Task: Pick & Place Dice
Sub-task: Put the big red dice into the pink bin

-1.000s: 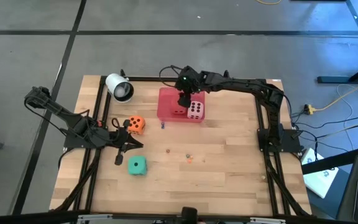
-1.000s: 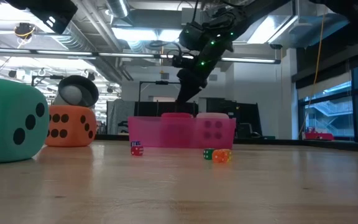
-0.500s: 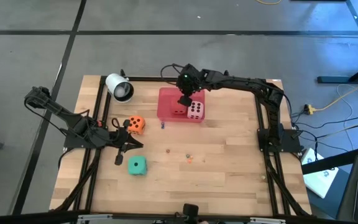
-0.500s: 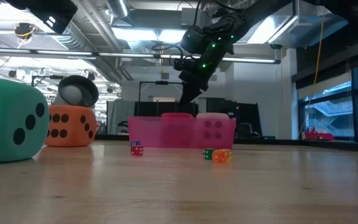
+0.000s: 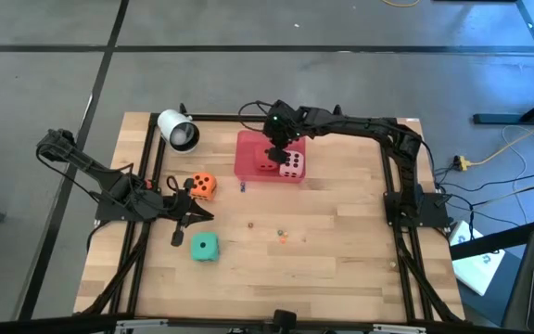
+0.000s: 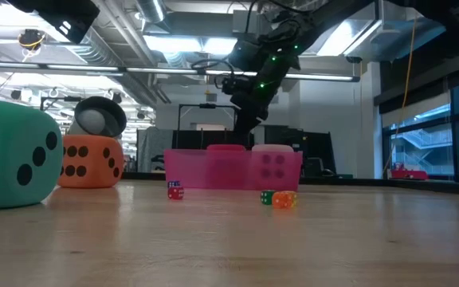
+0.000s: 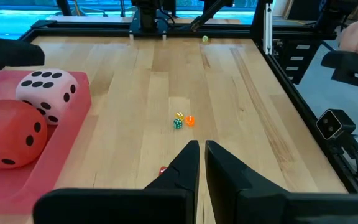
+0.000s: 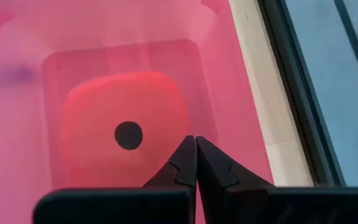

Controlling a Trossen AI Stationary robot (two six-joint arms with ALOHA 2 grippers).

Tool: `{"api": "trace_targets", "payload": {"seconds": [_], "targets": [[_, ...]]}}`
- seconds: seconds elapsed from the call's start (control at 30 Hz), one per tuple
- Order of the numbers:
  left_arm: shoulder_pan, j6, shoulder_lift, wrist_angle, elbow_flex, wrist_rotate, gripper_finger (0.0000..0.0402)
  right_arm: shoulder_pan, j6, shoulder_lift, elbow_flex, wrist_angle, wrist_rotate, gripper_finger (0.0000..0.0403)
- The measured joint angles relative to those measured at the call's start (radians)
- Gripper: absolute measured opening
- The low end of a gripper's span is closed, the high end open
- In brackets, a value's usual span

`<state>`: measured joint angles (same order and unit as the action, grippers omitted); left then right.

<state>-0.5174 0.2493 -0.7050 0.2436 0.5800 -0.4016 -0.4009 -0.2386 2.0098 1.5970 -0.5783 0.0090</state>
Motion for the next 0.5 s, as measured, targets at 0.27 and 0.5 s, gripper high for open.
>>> {"api": "trace_targets", "payload": {"seconds": [0.27, 0.5], "targets": [[0.0, 0.0, 0.0, 0.0, 0.0, 0.0, 0.0022, 0.032, 0.0, 0.051, 0.005, -0.017, 0.044, 0.0001], [0.0, 0.001, 0.0, -0.001, 0.0, -0.001, 0.0022, 0.038, 0.018, 0.055, 0.005, -0.02, 0.005, 0.0001]]}}
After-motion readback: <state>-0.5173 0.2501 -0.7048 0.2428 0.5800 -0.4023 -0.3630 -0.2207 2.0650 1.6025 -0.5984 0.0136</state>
